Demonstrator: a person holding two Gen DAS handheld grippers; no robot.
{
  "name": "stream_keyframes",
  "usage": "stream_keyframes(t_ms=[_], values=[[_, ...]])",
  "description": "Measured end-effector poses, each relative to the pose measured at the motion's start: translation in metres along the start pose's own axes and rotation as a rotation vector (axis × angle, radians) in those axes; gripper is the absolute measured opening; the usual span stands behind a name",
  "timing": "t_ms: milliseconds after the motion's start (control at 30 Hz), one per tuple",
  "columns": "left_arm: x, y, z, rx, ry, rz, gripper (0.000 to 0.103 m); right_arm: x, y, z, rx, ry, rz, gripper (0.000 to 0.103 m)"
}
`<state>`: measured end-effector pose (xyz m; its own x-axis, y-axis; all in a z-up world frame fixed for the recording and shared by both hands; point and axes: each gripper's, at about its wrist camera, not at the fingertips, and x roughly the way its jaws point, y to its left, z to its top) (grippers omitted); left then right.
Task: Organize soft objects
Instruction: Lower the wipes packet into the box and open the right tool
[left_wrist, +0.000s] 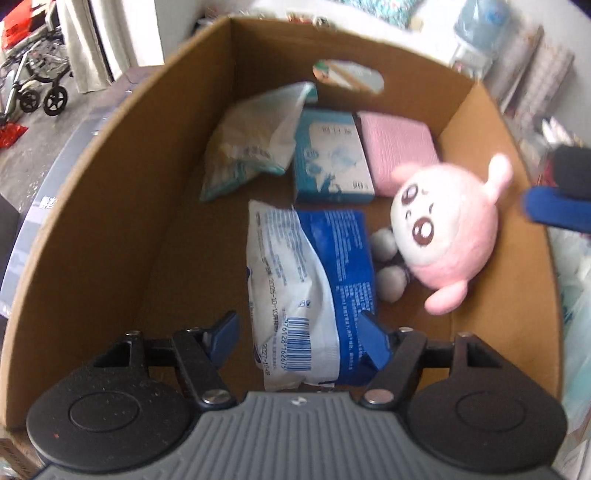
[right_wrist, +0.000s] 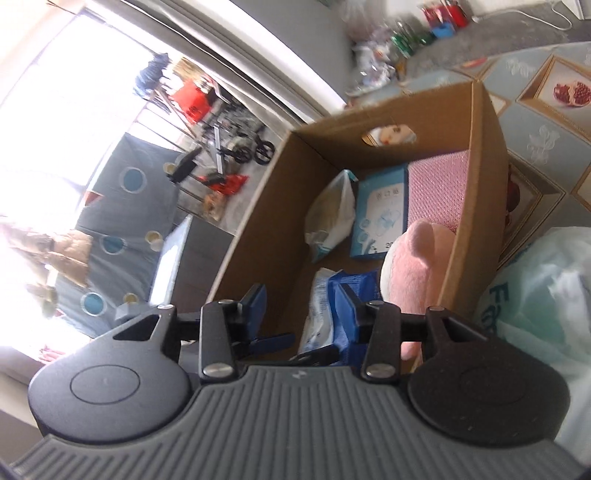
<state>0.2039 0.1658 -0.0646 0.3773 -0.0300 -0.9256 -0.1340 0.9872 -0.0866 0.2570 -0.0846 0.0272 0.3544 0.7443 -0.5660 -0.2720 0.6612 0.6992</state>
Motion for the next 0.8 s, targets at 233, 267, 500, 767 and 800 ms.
stream_keyframes(t_ms=[233,267,500,767,800], values=[[0.009,-0.005,0.016,0.066,0.0,0.003,0.05,-0.043,-0.011,-0.033,-0.018,-0.054,0.025,0.041],[0.009,-0.007,0.017,0.078,-0.013,0.007,0.049,-0.047,-0.014,-0.037,-0.012,-0.056,0.026,0.041],[0.021,-0.006,0.035,0.03,-0.036,0.008,0.047,-0.058,-0.031,-0.054,0.043,-0.064,0.038,0.042],[0.02,-0.009,0.04,-0.026,-0.048,0.034,0.046,-0.064,-0.033,-0.056,0.047,-0.084,0.04,0.042],[0.016,-0.007,0.038,-0.031,-0.046,0.03,0.046,-0.065,-0.032,-0.057,0.04,-0.085,0.04,0.043]])
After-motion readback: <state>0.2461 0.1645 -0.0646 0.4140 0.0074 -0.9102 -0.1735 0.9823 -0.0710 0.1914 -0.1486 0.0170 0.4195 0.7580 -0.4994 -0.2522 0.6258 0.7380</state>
